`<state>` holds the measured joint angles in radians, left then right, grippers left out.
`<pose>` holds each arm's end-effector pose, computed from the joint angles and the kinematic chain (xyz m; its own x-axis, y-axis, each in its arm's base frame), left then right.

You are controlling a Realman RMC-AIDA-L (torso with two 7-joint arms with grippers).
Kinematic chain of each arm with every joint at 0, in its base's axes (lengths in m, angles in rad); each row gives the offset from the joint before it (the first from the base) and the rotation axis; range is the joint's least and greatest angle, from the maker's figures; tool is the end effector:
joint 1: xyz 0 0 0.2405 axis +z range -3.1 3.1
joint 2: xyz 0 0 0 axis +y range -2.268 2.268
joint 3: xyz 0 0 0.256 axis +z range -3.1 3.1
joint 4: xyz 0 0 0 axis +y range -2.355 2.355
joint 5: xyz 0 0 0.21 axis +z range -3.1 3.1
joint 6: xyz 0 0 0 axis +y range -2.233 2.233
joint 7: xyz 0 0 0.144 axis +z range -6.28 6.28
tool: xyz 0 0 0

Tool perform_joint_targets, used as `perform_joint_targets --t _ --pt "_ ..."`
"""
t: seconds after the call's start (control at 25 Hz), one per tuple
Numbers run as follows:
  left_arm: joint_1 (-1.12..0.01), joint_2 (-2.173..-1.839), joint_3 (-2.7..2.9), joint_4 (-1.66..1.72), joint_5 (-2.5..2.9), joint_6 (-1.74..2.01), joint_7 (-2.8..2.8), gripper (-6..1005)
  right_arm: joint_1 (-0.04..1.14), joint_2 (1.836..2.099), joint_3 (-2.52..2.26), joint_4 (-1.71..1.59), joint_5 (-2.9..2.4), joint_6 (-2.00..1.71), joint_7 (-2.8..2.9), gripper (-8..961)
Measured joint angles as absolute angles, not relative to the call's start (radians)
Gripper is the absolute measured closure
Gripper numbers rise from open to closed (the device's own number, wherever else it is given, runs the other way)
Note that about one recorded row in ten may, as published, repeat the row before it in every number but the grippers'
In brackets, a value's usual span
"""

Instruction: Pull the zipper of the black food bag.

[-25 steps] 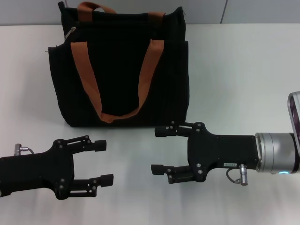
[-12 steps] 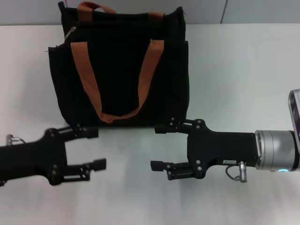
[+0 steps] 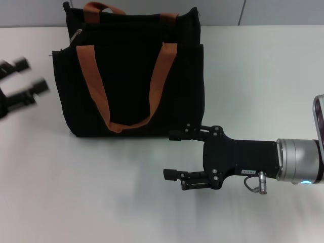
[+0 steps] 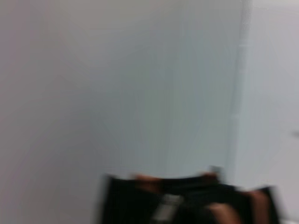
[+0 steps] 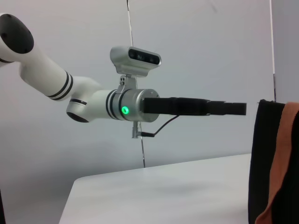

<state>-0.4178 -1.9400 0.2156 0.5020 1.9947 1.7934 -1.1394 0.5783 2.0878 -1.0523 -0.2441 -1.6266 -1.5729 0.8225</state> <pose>-0.3236 0.2887 0.0882 0.6626 0.1470 0.7344 0.5359 -0.7781 -0.3277 0.2337 0.2821 -0.0777 0.7813 -0.0793 -0.6190 -0.1478 -0.9872 -0.0601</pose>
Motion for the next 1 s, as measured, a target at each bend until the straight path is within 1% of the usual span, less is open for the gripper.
perform_joint_targets --t 0.08,0.12,0.16,0.2,0.24,0.28,0.32,0.44,0.52,0.6,0.68,0.72,0.84,1.0 --pt "-0.418 -1.94 0.216 0.502 1.995 1.793 -1.139 196 0.576 2.088 -1.052 -0.244 -1.621 -1.573 0.823 130" --pt "-0.431 -1.914 0.197 0.503 1.972 1.687 -1.139 197 0.575 2.088 -1.052 -0.244 -1.618 -1.572 0.823 130" --pt "-0.431 -1.914 0.197 0.503 1.972 1.687 -1.139 198 0.573 2.087 -1.052 -0.244 -1.615 -1.572 0.823 130" --pt "-0.445 -1.898 0.2 0.504 1.972 1.646 -1.135 199 0.572 2.087 -1.052 -0.244 -1.612 -1.572 0.823 130" --pt "-0.45 -1.895 0.202 0.504 1.973 1.633 -1.134 199 0.571 2.086 -1.052 -0.244 -1.609 -1.572 0.823 130" --pt "-0.47 -1.883 0.223 0.511 1.98 1.59 -1.13 200 0.571 2.086 -1.052 -0.244 -1.608 -1.572 0.823 130" --pt "-0.476 -1.882 0.24 0.519 1.982 1.576 -1.13 201 0.57 2.086 -1.052 -0.244 -1.608 -1.572 0.823 130" --pt "-0.488 -1.887 0.28 0.54 1.983 1.551 -1.13 203 0.57 2.086 -1.052 -0.244 -1.606 -1.572 0.823 130" --pt "-0.51 -1.903 0.379 0.576 1.983 1.522 -1.129 204 0.57 2.086 -1.05 -0.244 -1.605 -1.572 0.823 130" --pt "-0.53 -1.913 0.437 0.581 1.983 1.505 -1.129 206 0.57 2.086 -1.044 -0.243 -1.605 -1.572 0.823 130" --pt "-0.53 -1.913 0.437 0.581 1.983 1.505 -1.129 207 0.569 2.086 -1.038 -0.242 -1.605 -1.572 0.823 130" --pt "-0.551 -1.922 0.469 0.582 1.983 1.471 -1.129 208 0.569 2.086 -1.038 -0.242 -1.604 -1.572 0.824 131" --pt "-0.582 -1.934 0.514 0.583 1.983 1.412 -1.127 210 0.569 2.086 -1.038 -0.242 -1.604 -1.572 0.825 132" --pt "-0.606 -1.959 0.538 0.593 1.986 1.294 -1.099 213 0.569 2.086 -1.038 -0.243 -1.602 -1.572 0.825 135"
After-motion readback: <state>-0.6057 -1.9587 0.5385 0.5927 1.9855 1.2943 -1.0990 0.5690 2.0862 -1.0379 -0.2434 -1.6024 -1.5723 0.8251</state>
